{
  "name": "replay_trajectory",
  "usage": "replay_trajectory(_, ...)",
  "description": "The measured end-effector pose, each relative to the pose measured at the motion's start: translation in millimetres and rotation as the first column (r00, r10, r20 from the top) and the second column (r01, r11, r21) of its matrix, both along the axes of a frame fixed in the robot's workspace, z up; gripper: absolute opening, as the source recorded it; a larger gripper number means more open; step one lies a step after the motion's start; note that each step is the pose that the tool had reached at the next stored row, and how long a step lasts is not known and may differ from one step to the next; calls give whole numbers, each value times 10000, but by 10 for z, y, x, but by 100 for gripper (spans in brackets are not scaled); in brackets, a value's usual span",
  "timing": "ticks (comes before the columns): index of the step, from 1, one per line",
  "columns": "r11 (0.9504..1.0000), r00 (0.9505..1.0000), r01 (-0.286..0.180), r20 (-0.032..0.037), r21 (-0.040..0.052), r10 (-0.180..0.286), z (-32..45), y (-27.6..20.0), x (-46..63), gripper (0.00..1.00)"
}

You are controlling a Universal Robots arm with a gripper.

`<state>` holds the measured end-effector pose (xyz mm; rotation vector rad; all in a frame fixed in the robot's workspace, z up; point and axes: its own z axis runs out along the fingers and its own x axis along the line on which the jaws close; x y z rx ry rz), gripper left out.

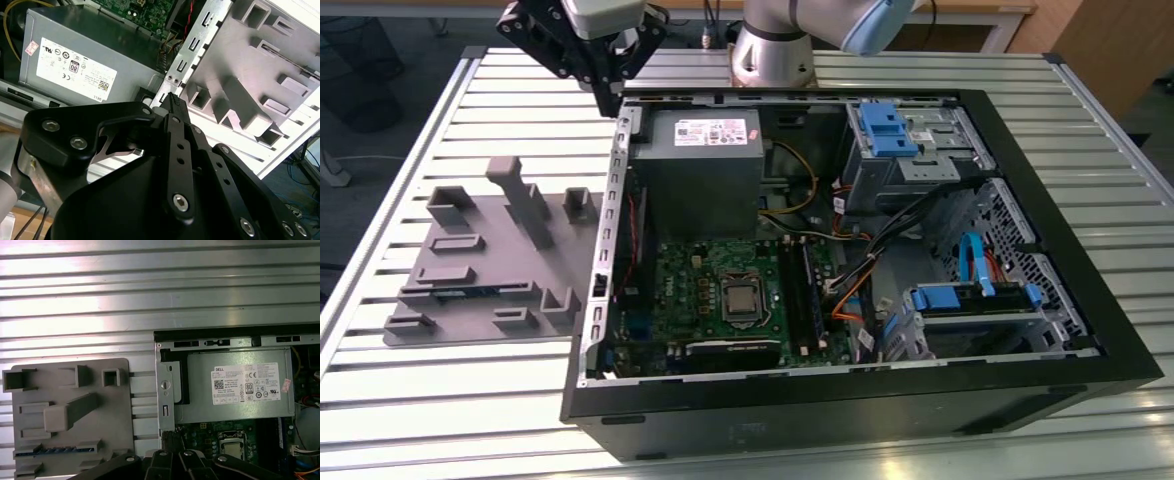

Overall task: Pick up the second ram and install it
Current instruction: 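Reach for the second ram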

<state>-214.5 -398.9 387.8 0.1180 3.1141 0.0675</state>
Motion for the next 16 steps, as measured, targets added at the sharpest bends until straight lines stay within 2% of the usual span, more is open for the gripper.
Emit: replay_trajectory(16,10000,10000,0,1,1,0,-1,0,-62,11)
